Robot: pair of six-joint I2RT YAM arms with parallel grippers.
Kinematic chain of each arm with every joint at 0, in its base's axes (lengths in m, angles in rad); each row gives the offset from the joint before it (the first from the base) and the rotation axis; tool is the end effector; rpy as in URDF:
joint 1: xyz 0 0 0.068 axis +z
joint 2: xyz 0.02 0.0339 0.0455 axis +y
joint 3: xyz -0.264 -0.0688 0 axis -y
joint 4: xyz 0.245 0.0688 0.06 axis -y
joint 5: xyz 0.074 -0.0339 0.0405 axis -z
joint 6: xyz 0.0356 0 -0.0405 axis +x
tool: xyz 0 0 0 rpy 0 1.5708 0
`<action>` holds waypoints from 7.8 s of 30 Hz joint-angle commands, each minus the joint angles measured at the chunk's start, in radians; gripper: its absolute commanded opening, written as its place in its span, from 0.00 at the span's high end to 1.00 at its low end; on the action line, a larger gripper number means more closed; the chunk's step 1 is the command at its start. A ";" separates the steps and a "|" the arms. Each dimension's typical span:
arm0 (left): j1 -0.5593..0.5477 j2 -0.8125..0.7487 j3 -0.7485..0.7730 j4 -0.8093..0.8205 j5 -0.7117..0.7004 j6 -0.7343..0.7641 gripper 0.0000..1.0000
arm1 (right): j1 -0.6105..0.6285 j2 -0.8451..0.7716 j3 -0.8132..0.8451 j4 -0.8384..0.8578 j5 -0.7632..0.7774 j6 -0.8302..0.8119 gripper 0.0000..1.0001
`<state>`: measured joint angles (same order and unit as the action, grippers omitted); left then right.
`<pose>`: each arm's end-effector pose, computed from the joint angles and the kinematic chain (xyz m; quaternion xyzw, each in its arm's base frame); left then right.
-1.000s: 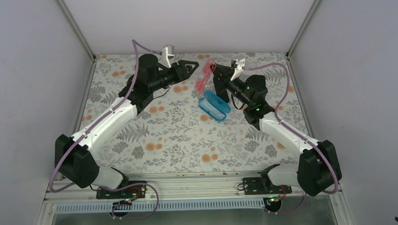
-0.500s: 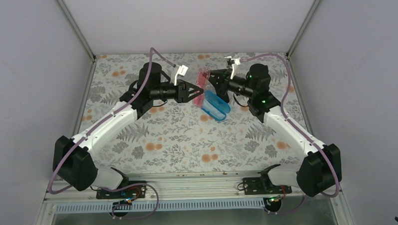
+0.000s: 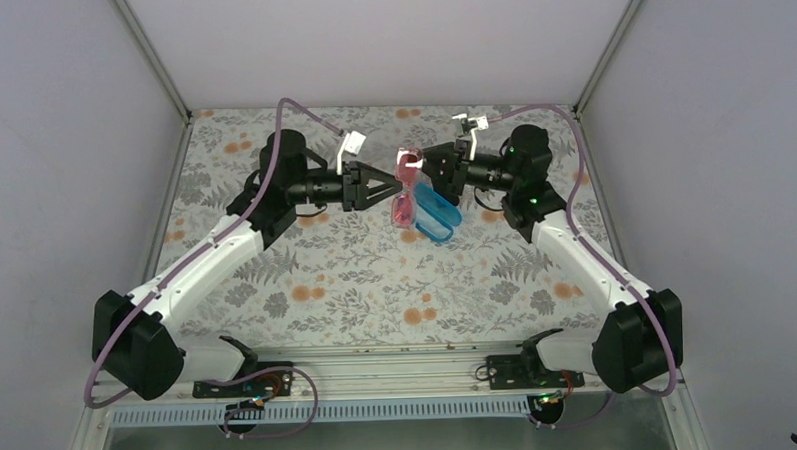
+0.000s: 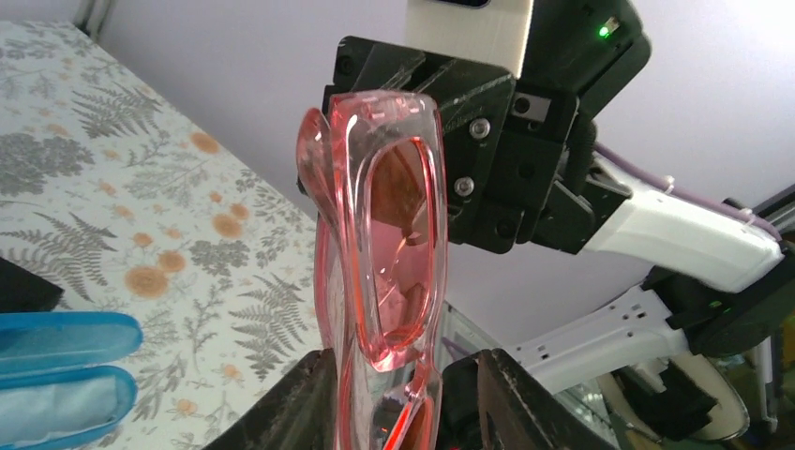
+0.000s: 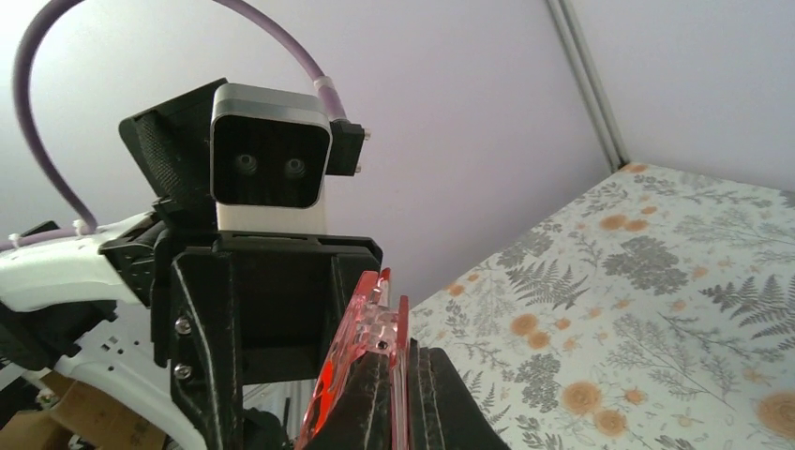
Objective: Organize the sunglasses
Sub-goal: Place the sunglasses in the sunglasses case.
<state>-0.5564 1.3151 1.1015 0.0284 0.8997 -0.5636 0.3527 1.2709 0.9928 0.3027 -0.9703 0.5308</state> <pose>0.2399 -0.1820 0.3579 0.2752 0.6939 -0.5890 0.3096 0.2603 0.1271 0.3585 -0.2775 0.6450 0.5651 0.4331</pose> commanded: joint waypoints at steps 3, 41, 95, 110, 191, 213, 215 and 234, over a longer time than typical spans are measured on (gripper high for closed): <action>0.008 -0.025 -0.036 0.146 0.024 -0.131 0.70 | -0.008 0.002 0.006 0.080 -0.091 0.055 0.96; 0.016 -0.003 -0.126 0.432 0.091 -0.313 0.98 | -0.009 -0.020 -0.050 0.138 -0.133 0.101 0.94; -0.195 0.611 -0.002 0.395 -0.854 -1.054 0.98 | -0.056 -0.372 -0.536 -0.559 0.990 0.194 0.59; -0.216 0.658 -0.043 0.533 -0.890 -1.054 0.98 | -0.056 -0.371 -0.545 -0.552 0.981 0.181 0.59; -0.168 0.517 -0.415 0.815 -0.612 -0.926 0.98 | 0.161 0.047 -0.451 -0.254 0.924 -0.169 0.86; -0.103 0.525 -0.373 0.697 -0.479 -0.824 0.98 | 0.374 0.117 -0.355 -0.359 1.335 -0.151 0.85; -0.097 0.527 -0.368 0.696 -0.465 -0.809 0.98 | 0.388 0.128 -0.349 -0.361 1.353 -0.149 0.85; -0.051 0.618 -0.275 0.613 -0.424 -0.746 0.98 | 0.420 0.146 -0.334 -0.369 1.380 -0.142 0.86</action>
<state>-0.6086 1.9167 0.7864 0.6487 0.4656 -1.3380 0.7586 1.4094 0.6323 -0.0757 0.3641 0.3752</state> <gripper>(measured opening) 0.030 0.150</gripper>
